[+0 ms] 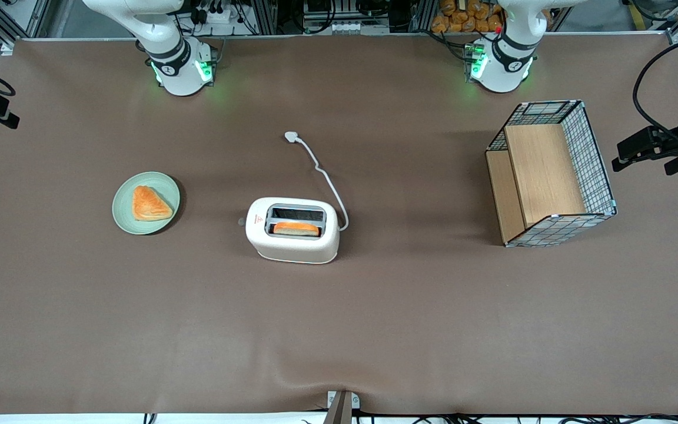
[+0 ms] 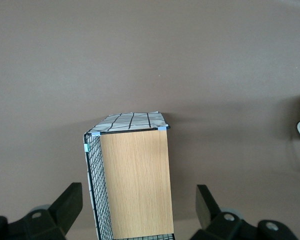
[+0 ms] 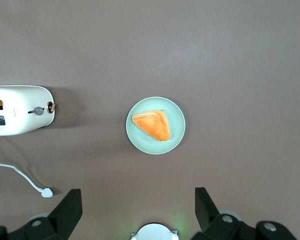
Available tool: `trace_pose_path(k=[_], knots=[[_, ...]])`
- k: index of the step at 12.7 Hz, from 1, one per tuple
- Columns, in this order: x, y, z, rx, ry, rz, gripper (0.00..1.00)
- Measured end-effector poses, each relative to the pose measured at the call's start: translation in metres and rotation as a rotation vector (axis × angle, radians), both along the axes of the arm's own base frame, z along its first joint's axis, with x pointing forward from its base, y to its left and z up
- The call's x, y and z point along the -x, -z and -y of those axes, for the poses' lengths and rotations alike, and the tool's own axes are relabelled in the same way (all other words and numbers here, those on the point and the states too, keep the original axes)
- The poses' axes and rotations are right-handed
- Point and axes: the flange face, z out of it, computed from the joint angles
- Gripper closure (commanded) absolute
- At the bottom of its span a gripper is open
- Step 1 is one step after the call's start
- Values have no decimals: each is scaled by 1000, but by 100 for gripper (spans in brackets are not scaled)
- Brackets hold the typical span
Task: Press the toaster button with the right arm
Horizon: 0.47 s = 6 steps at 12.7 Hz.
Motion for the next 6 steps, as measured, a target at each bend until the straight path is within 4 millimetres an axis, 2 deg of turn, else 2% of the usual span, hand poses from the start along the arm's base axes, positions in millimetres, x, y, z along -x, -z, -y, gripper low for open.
trace_pose_path(k=[6], knots=[[2,3,-3,-2,-5,-21,0]])
